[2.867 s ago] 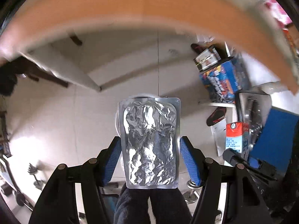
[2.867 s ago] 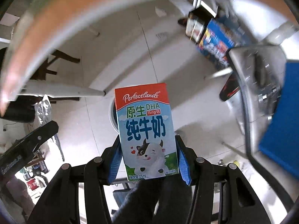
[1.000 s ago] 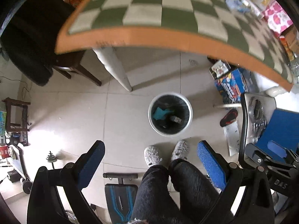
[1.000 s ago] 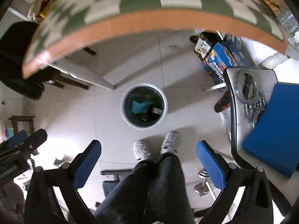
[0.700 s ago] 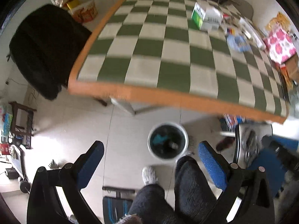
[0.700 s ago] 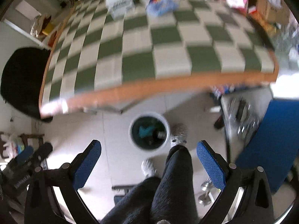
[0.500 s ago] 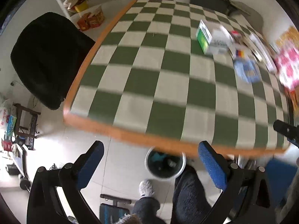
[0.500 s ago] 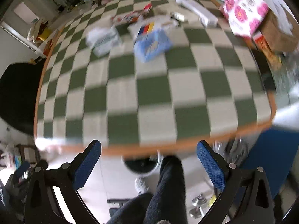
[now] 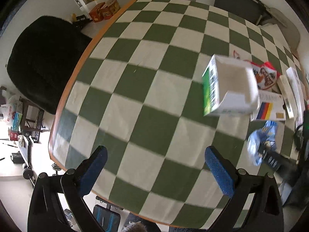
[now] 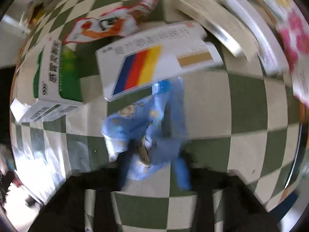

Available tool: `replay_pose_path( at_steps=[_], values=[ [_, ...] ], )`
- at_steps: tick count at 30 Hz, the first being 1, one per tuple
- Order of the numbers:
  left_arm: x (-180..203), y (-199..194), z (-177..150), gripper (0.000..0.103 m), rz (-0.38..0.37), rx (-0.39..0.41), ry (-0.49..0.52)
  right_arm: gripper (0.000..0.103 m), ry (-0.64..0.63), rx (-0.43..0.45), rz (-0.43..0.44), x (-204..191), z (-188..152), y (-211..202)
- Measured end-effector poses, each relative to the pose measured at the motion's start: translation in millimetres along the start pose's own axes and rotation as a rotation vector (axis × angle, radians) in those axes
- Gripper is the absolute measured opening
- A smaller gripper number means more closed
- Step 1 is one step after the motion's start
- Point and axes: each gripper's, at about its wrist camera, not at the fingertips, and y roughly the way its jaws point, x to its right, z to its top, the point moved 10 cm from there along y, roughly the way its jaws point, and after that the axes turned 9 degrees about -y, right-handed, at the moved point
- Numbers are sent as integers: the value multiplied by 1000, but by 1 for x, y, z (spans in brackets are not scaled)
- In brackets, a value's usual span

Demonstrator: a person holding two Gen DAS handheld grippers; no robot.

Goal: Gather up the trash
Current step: 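Grasp the white medicine box with left tool while right tool grasps blue wrapper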

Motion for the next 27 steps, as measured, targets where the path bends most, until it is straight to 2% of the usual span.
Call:
replay_pose_path(
  at_steps=[3, 6, 10, 14, 19, 22, 24, 27],
  values=[
    [21, -4, 12, 103, -34, -14, 8, 12, -20, 8, 7, 3, 3, -5],
    [48, -7, 25, 103, -108, -39, 1, 9, 3, 40, 1, 26, 10, -20],
    [93, 5, 40, 103, -199, -114, -4, 9, 77, 60, -8, 67, 23, -31],
    [126, 30, 47, 103, -192, -185, 41, 9, 129, 44, -18, 98, 33, -27],
    [141, 53, 51, 102, -116, -183, 115, 9, 157, 27, -9, 110, 38, -19],
    [142, 59, 53, 89, -92, -168, 135, 11, 158, 18, -15, 111, 42, -15],
    [141, 59, 55, 74, -86, -147, 143, 11, 160, 11, -15, 113, 44, -12],
    [140, 57, 58, 72, -105, -135, 141, 12, 160, -1, -20, 112, 53, -9]
  ],
)
